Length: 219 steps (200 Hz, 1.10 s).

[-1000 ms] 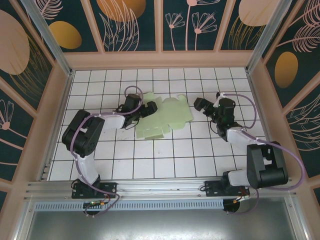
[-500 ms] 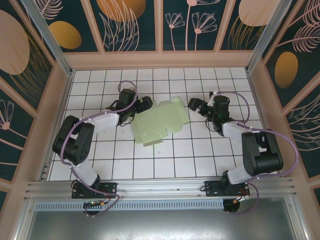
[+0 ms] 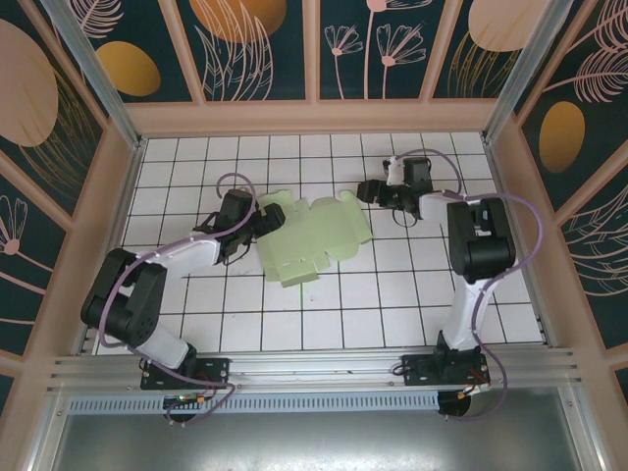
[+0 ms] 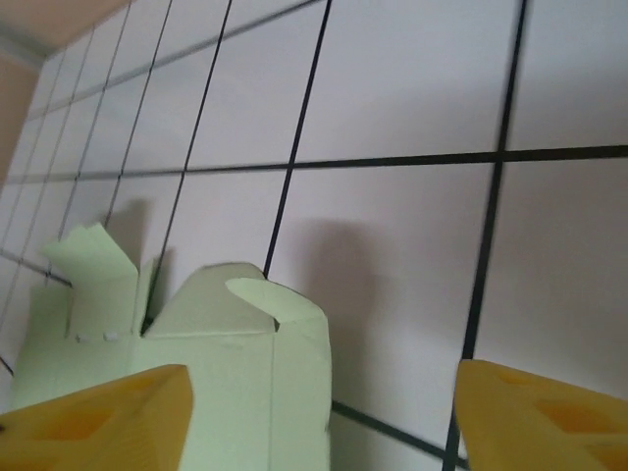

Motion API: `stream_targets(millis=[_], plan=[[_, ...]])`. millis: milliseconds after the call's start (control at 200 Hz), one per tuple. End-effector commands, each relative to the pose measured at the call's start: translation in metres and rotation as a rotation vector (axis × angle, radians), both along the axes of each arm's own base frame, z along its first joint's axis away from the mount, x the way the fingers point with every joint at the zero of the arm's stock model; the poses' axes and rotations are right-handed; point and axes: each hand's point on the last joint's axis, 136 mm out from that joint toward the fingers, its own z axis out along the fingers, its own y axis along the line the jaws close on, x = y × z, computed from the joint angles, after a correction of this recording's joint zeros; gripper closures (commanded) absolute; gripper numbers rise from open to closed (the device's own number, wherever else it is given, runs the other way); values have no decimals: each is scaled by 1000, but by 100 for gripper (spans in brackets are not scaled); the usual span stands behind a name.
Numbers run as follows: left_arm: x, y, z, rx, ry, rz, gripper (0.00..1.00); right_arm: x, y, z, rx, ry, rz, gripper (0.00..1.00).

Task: Fold the paper box

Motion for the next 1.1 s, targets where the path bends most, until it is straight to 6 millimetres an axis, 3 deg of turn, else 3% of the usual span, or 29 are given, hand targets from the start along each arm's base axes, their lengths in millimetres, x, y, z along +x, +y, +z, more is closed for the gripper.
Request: stream_targets(millis=[0,125,225,340,510,596,731,941,1051,1091], plan=[[-3,8,7,8,-21,36,4,-13,15,-17,19,108,110,38],[-3,9,14,15,-39,32,4,-17,27,-23,20,144,168,48],[-1,9,16,20,-46,27,4,-18,30,-23,23,144,182,68],[2,6,17,16,-49,16,4,-18,28,-19,25,122,179,100],[3,0,15,-1,-46,-3,3,-11,12,14,52,9,107,100],[4,-2,16,-13,-52,-5,3,-2,-10,34,77,-66,-16,100],[8,-5,21,-28,-71,-7,3,4,-62,60,218,-132,-283,100],[19,-12,28,-50,-96,-16,2,-18,-113,66,349,-172,-638,100],[21,-15,27,-52,-94,-25,2,-39,-118,63,348,-177,-714,100],[22,-15,27,-52,-93,-26,2,-46,-118,61,329,-174,-718,89]])
